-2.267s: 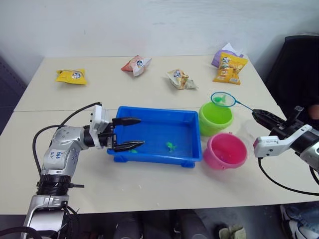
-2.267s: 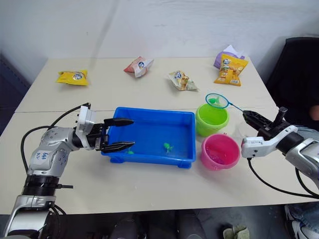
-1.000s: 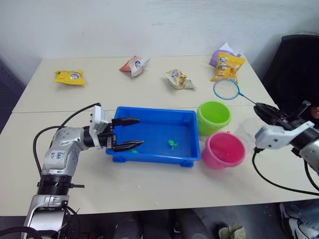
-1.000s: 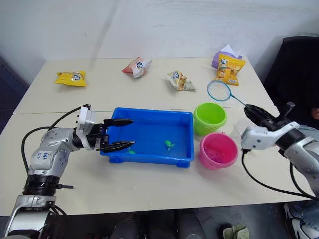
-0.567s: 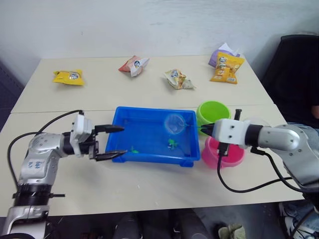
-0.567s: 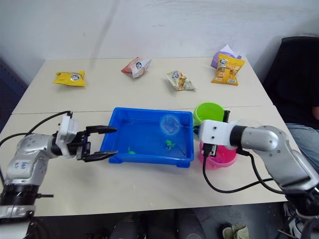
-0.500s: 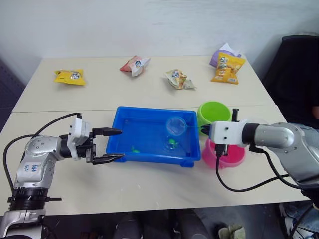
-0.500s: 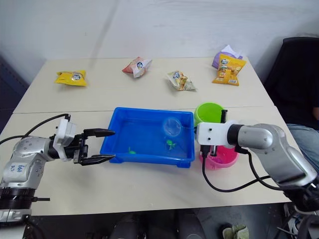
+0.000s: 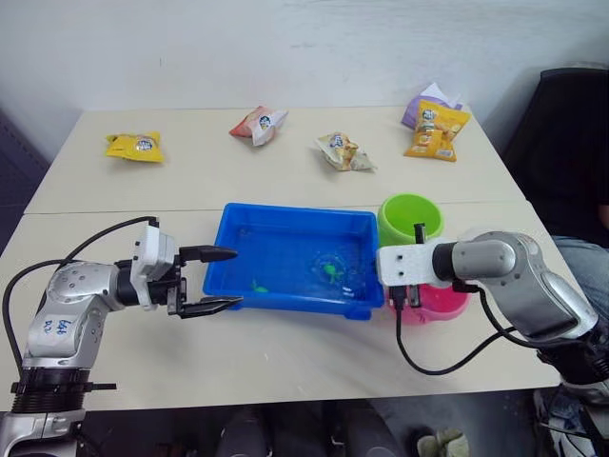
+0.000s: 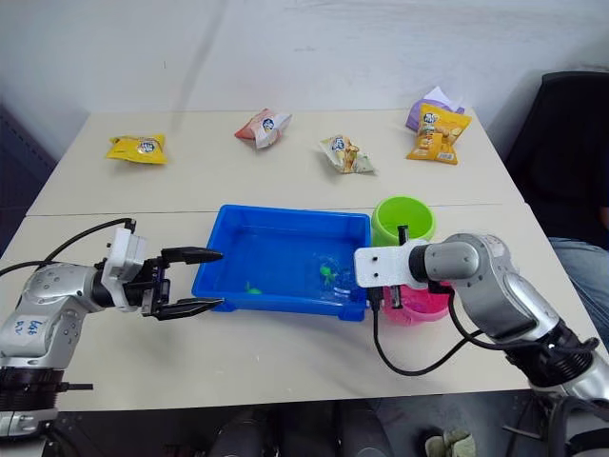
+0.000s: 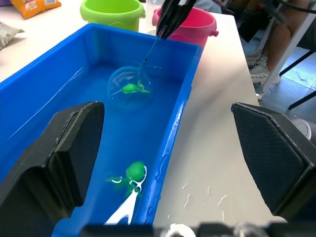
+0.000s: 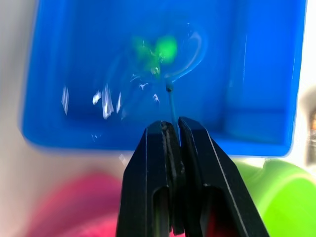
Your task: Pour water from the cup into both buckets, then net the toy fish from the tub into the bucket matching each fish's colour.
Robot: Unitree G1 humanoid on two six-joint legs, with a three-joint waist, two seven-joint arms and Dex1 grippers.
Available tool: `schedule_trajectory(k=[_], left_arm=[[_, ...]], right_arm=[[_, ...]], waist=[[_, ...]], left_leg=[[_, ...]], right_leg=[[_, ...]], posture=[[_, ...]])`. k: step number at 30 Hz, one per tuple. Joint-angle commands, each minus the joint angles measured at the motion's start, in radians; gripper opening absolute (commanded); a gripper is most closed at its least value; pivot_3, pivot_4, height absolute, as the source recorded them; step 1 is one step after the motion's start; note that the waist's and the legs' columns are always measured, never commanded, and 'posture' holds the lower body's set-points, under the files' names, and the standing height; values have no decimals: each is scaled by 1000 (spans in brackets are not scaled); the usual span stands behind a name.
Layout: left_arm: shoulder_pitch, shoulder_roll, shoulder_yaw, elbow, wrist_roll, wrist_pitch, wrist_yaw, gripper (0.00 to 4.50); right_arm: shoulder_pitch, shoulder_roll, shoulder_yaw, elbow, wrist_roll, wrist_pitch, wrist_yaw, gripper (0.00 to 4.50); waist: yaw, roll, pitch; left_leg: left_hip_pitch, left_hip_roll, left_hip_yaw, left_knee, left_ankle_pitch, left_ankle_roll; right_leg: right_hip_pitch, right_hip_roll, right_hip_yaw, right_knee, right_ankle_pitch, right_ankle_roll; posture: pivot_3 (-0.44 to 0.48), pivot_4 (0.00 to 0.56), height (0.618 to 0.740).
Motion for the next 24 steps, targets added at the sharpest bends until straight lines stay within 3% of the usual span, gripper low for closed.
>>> schedule_trajectory(k=[1, 14, 18, 24], left_arm=[[14, 15, 30, -14, -22, -14, -11, 4428], [-102, -35, 1, -24, -67, 32, 16, 4428], [-152, -64, -25, -3, -54, 40, 30, 4428], [-212, -93, -62, 57, -31, 23, 24, 4428]], right_arm=[[13, 20, -114, -48, 101, 117, -12, 0], [273, 32, -589, -213, 429, 274, -108, 0], [356, -21, -714, -162, 395, 178, -127, 0], [382, -28, -773, 18, 312, -21, -224, 0]], waist=[[1, 0, 0], [5, -1, 0], [6, 0, 0], [1, -1, 0]], left_leg=[[0, 0, 0, 0, 0, 0], [0, -1, -1, 0, -1, 2], [-1, -1, -1, -1, -1, 2], [1, -1, 1, 0, -1, 2]], right_leg=[[0, 0, 0, 0, 0, 0], [1, 0, -1, -1, 0, 0], [1, 0, 0, -3, 0, 1], [2, 1, 1, -3, 1, 2]], posture=[[0, 150, 739], [0, 150, 739], [0, 150, 739], [0, 150, 739]])
